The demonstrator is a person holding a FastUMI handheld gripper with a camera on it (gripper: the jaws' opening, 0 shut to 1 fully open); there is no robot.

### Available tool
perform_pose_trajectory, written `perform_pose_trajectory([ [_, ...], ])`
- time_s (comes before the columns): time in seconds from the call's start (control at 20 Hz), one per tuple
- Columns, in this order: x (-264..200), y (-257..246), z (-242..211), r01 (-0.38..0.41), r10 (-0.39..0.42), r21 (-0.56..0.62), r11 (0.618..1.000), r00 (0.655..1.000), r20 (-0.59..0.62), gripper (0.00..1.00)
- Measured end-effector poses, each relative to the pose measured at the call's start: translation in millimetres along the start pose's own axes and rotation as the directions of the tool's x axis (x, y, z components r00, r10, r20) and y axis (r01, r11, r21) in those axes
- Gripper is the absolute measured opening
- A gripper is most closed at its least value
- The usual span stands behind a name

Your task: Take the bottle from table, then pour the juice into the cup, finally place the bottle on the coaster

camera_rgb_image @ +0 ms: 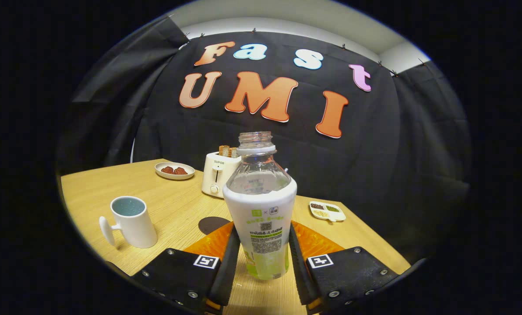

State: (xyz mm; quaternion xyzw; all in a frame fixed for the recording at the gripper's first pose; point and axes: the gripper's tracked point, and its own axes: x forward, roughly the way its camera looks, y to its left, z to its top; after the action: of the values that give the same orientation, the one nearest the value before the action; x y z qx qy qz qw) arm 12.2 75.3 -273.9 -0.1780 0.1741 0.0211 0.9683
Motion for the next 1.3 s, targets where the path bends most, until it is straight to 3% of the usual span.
perform_pose_trajectory([
  [0.45,10.6,26.1,29.0,0.053,-0.020,-0.339,0.939,0.995,0.098,0.59],
  [0.75,15.6,41.8,42.2,0.157,-0.043,-0.591,0.791,0.979,0.202,0.59],
  [1.0,25.8,70.9,28.4,0.123,0.017,-0.704,0.699,0.982,0.189,0.59],
  [1.3,25.0,91.0,33.2,0.166,0.058,-0.806,0.568,0.969,0.240,0.59],
])
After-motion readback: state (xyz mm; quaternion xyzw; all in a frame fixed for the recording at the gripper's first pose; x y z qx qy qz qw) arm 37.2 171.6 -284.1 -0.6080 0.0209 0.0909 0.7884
